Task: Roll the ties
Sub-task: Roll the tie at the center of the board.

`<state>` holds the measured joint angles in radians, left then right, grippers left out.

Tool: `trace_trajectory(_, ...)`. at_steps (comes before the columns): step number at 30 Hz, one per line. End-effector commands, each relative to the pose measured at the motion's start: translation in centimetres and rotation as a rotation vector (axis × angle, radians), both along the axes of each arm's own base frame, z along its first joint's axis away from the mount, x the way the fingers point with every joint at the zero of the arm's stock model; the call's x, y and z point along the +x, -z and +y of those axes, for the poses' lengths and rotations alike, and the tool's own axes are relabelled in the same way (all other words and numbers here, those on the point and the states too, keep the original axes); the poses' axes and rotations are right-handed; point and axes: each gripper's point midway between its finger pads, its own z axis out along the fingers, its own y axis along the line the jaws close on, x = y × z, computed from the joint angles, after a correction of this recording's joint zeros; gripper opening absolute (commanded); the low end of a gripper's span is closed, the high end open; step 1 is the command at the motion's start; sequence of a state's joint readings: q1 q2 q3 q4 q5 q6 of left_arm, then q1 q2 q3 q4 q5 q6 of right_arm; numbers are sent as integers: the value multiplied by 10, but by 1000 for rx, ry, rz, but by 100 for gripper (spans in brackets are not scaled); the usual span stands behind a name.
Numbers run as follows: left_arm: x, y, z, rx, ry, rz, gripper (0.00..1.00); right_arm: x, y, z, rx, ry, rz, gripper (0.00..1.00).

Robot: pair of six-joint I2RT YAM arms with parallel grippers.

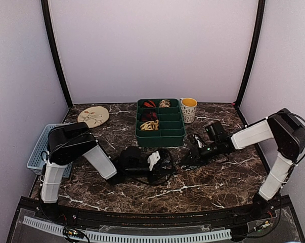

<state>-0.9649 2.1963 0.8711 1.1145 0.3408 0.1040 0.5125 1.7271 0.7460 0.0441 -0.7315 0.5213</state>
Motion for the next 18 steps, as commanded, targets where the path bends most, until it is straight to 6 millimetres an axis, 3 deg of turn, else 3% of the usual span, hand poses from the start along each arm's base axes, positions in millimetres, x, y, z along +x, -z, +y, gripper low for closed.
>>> trace_trajectory(1, -13, 27, 27, 126, 30, 74, 22, 23, -6, -24, -113, 55, -69, 30)
trace_trajectory(9, -19, 26, 31, 133, 68, 85, 22, 26, 45, -56, -290, 96, -15, 26)
trace_trajectory(18, -29, 24, 36, 144, 103, 93, 22, -14, 54, -69, -272, 133, 78, 23)
